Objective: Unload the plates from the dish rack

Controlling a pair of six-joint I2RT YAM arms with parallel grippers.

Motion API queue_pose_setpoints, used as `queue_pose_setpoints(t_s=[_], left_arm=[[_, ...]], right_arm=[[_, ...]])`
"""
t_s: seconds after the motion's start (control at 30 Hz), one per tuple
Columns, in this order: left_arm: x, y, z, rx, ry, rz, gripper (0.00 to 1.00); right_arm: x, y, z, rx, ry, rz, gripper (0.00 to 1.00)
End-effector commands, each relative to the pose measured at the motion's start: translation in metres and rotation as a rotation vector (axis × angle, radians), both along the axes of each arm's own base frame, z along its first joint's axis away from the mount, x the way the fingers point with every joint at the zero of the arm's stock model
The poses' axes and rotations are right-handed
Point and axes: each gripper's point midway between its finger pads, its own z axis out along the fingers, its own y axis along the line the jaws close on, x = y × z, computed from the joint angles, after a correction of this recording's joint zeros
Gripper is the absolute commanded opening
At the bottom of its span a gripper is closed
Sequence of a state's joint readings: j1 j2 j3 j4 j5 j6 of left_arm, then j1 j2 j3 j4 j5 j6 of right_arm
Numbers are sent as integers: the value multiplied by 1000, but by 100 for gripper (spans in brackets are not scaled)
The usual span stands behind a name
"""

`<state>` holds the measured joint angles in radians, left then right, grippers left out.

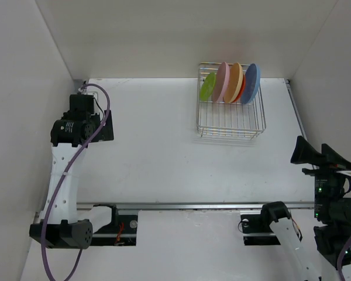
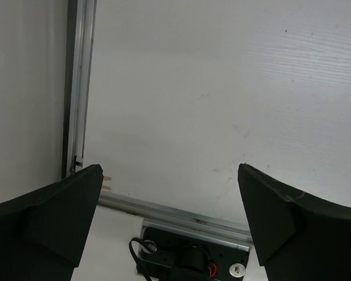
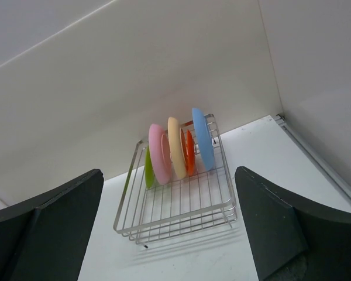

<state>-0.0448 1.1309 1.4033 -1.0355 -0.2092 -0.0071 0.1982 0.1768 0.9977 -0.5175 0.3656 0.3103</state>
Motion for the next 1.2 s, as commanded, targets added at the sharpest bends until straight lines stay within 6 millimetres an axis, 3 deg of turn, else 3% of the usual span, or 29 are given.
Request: queue_pose_setpoints(t_s=[0.0, 0.17, 0.27, 0.37, 0.4, 0.43, 0.47, 0.5, 0.53, 0.6, 0.63, 0.7, 0.73, 0.77, 0.83, 0.87, 0.93, 0.97, 1.0, 1.13, 1.17], left_arm=[[0, 1, 6, -3, -40, 3, 100], [3, -1, 7, -17, -44, 5, 100], [4, -1, 5, -16, -33, 5, 100], [9, 0, 1, -9, -21, 11, 100], [11, 0, -2, -8, -11, 11, 100], [11, 0, -2, -8, -11, 11, 100], [12, 0, -4, -8, 0, 11, 100], [14, 0, -7, -2, 14, 4, 100], [14, 0, -7, -1, 15, 4, 100], [19, 2, -9, 8, 29, 11, 100], [17, 2, -10, 8, 39, 11, 100], [18, 5, -13, 23, 50, 22, 100], [20, 5, -16, 24, 64, 22, 100], [21, 7, -20, 33, 79, 28, 100], [24, 9, -20, 45, 85, 36, 100], [25, 10, -22, 53, 96, 41, 100], [28, 10, -22, 53, 98, 41, 100], [29, 10, -25, 54, 110, 41, 100], [30, 10, -25, 54, 110, 41, 100], [31, 13, -29, 70, 128, 51, 100], [31, 13, -29, 70, 128, 51, 100]], right_arm=[[-4, 1, 6, -5, -22, 13, 100], [12, 4, 12, -7, -13, 13, 100], [42, 11, 9, -17, 37, 13, 100], [88, 9, -1, -25, 152, -52, 100], [99, 8, 7, -23, 167, -73, 100], [136, 13, -15, -44, 294, -89, 100], [154, 15, -23, -58, 354, -102, 100], [169, 12, -7, -57, 367, -128, 100], [212, 19, -51, -108, 557, -140, 100], [247, 14, -65, -126, 656, -179, 100], [279, 17, -72, -131, 691, -179, 100], [308, 17, -81, -123, 695, -170, 100], [323, 19, -75, -123, 676, -152, 100], [347, 14, -95, -123, 706, -166, 98], [369, 11, -108, -122, 725, -178, 91], [390, 7, -119, -121, 741, -188, 88], [409, 9, -129, -135, 760, -187, 80], [418, 3, -122, -135, 743, -226, 78], [428, 1, -145, -146, 789, -242, 75], [446, -4, -172, -169, 822, -280, 61], [449, -2, -178, -168, 826, -269, 52]])
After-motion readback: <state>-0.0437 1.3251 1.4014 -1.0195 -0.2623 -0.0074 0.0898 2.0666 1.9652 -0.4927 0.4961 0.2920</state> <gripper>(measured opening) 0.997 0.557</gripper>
